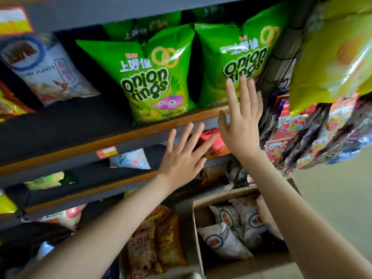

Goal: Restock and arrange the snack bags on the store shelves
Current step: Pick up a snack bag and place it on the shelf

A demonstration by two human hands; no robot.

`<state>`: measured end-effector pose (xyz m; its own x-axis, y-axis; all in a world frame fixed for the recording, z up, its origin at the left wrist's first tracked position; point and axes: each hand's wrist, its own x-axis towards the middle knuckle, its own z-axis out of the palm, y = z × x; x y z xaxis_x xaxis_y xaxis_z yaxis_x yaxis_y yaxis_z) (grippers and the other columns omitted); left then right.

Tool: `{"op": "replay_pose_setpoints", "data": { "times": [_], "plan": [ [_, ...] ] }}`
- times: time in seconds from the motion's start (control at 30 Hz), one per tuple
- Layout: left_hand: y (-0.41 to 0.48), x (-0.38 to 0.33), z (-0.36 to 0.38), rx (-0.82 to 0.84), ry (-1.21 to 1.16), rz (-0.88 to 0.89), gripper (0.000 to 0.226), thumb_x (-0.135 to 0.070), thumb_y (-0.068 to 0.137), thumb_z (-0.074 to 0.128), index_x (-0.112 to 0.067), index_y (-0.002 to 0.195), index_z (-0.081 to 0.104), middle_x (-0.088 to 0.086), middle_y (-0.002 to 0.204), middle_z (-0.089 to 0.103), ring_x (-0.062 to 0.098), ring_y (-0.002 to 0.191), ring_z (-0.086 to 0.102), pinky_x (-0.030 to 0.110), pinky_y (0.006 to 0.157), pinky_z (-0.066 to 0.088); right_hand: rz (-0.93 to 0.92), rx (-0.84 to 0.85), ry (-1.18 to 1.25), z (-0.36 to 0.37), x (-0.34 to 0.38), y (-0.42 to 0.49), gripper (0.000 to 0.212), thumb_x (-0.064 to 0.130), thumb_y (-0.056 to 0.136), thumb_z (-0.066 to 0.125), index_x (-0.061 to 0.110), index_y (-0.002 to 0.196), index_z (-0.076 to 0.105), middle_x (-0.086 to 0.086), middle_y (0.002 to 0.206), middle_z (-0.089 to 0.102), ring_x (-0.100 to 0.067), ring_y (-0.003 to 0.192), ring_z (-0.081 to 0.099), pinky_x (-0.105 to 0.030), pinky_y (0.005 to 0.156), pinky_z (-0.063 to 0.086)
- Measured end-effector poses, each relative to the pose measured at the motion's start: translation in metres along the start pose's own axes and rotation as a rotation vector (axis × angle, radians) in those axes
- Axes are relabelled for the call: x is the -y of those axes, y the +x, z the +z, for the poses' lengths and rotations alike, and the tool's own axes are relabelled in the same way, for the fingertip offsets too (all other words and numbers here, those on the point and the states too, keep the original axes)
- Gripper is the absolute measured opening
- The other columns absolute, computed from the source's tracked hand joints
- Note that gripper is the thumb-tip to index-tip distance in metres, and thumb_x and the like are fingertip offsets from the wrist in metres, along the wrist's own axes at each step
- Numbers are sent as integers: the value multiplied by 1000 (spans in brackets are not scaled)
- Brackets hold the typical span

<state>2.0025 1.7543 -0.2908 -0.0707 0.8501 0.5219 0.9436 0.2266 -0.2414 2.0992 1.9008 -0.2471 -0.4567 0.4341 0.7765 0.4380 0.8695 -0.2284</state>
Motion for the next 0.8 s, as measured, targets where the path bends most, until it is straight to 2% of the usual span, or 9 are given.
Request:
{"op": "replay_pose_setpoints", "data": {
  "times": [0.07, 0.13, 0.3, 0.37, 0.43, 0.53, 0.6, 0.7, 0.8],
  "plan": [
    [-21, -28, 15, 99, -129, 14, 77, -36, 83, 63, -25, 148, 24, 13, 153, 16, 30, 143, 8, 52, 114, 6, 1, 60, 40, -4, -14, -56, 57, 10, 90, 52, 7, 144, 32, -21, 147, 37, -32, 138, 28, -50, 111, 27],
    [-41, -53, 37, 227, -251, 41, 75, -28, 81, 64, -18, 146, 29, 15, 153, 19, 33, 142, 15, 52, 114, 9, 103, 207, 55, -7, -34, -125, 54, 12, 90, 51, 4, 142, 36, -18, 144, 41, -31, 133, 34, -47, 107, 29],
    [-99, -122, 98, 627, -488, 173, 63, -16, 79, 71, -6, 137, 48, 15, 142, 47, 30, 129, 47, 40, 110, 31, 621, 786, -165, -18, -96, -293, 69, 26, 87, 62, 9, 147, 31, -17, 147, 37, -38, 132, 34, -53, 106, 31],
    [-121, -149, 117, 767, -543, 172, 59, -17, 91, 56, -8, 146, 35, 11, 152, 34, 28, 138, 35, 36, 115, 21, 829, 1029, -276, -28, -121, -345, 76, 32, 89, 58, 13, 151, 17, -14, 155, 22, -35, 140, 22, -49, 112, 23],
    [-143, -174, 138, 842, -566, 150, 58, -20, 97, 45, -11, 150, 23, 8, 157, 23, 25, 142, 24, 33, 117, 13, 899, 1162, -390, -35, -144, -390, 86, 36, 89, 58, 16, 152, 3, -13, 158, 11, -32, 144, 12, -46, 115, 19],
    [-164, -207, 166, 905, -534, 166, 58, -21, 98, 41, -12, 151, 20, 6, 158, 19, 22, 143, 21, 32, 116, 13, 915, 1285, -490, -29, -176, -429, 102, 47, 84, 63, 21, 151, -9, -17, 158, 4, -35, 145, 8, -52, 114, 21],
    [-172, -224, 183, 917, -518, 186, 60, -21, 90, 57, -8, 145, 36, 9, 151, 34, 24, 136, 37, 33, 112, 27, 947, 1316, -468, -7, -194, -434, 110, 58, 79, 64, 22, 151, -10, -21, 154, 14, -40, 140, 20, -53, 107, 32],
    [-186, -243, 204, 907, -485, 174, 65, -20, 61, 82, -3, 122, 62, 14, 126, 61, 27, 109, 62, 36, 90, 51, 918, 1256, -376, 33, -208, -426, 107, 60, 80, 62, 24, 151, -10, -26, 143, 32, -44, 123, 42, -47, 92, 43],
    [-192, -255, 209, 909, -528, 162, 64, -14, 59, 83, -2, 118, 63, 17, 123, 62, 30, 106, 64, 40, 85, 53, 972, 1306, -425, 56, -220, -424, 104, 53, 85, 62, 31, 148, -18, -28, 152, 14, -49, 126, 37, -54, 97, 40]
  ]
}}
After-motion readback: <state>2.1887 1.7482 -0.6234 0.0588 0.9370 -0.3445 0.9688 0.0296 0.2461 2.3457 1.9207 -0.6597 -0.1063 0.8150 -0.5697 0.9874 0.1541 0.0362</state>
